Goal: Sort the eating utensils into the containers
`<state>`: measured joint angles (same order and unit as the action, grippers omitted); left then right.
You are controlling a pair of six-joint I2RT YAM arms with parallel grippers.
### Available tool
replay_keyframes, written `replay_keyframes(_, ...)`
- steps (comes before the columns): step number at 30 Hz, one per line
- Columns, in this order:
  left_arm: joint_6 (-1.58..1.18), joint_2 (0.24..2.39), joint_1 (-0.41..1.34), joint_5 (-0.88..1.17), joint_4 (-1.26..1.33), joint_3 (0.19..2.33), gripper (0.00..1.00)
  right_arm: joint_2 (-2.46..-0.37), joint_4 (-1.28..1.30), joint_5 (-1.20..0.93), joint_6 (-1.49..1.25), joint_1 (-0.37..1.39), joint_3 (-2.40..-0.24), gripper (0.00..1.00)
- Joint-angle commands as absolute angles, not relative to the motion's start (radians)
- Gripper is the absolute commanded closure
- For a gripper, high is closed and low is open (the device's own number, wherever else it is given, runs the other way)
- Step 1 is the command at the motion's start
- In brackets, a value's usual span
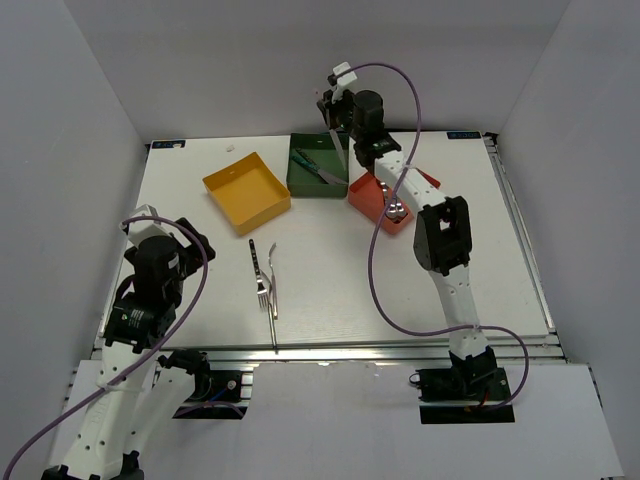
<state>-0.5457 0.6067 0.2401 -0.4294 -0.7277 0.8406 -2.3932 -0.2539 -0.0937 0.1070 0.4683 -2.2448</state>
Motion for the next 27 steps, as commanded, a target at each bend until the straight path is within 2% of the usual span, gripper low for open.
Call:
replay_keyframes(1, -0.537, 0.597, 0.244, -0.422, -0.723, 0.842, 0.02, -2.411, -0.379, -0.126, 0.110, 0.479, -2.272, 1.00)
replay_keyframes(8, -0.535, 0.575, 0.244, -0.420, -0.719, 0.838, 0.02, -2.497, -0.391, -0.150, 0.152, 0.480, -2.327, 1.00)
replay_keyframes(15, -0.532, 0.581, 0.244, -0.414, -0.719, 0.841, 0.02, -2.513, -0.385, -0.158, 0.147, 0.479, -2.286, 0.98)
replay_keyframes(16, -0.532, 0.580, 0.244, -0.414, -0.719, 0.839, 0.02, -2.507, -0.391, -0.155, 0.146, 0.479, -2.264, 0.87)
replay_keyframes(17, -0.532, 0.575, 0.244, -0.413, -0.718, 0.839, 0.02, -2.503, -0.394, -0.153, 0.147, 0.479, -2.257, 0.66)
replay_keyframes(18, -0.532, 0.574, 0.244, -0.414, -0.718, 0.839, 0.02, -2.502, -0.396, -0.146, 0.149, 0.483, -2.253, 0.60)
replay_keyframes(21, -0.532, 0.569, 0.244, -0.416, -0.718, 0.839, 0.02, -2.503, -0.380, -0.127, 0.156, 0.486, -2.269, 0.48)
replay_keyframes(23, -0.534, 0.569, 0.244, -0.417, -0.719, 0.839, 0.02, -2.494, -0.374, -0.115, 0.161, 0.489, -2.270, 0.35)
replay_keyframes(27, -0.534, 0.561, 0.244, -0.419, -0.719, 0.839, 0.02, -2.456, -0.362, -0.112, 0.172, 0.497, -2.240, 0.33)
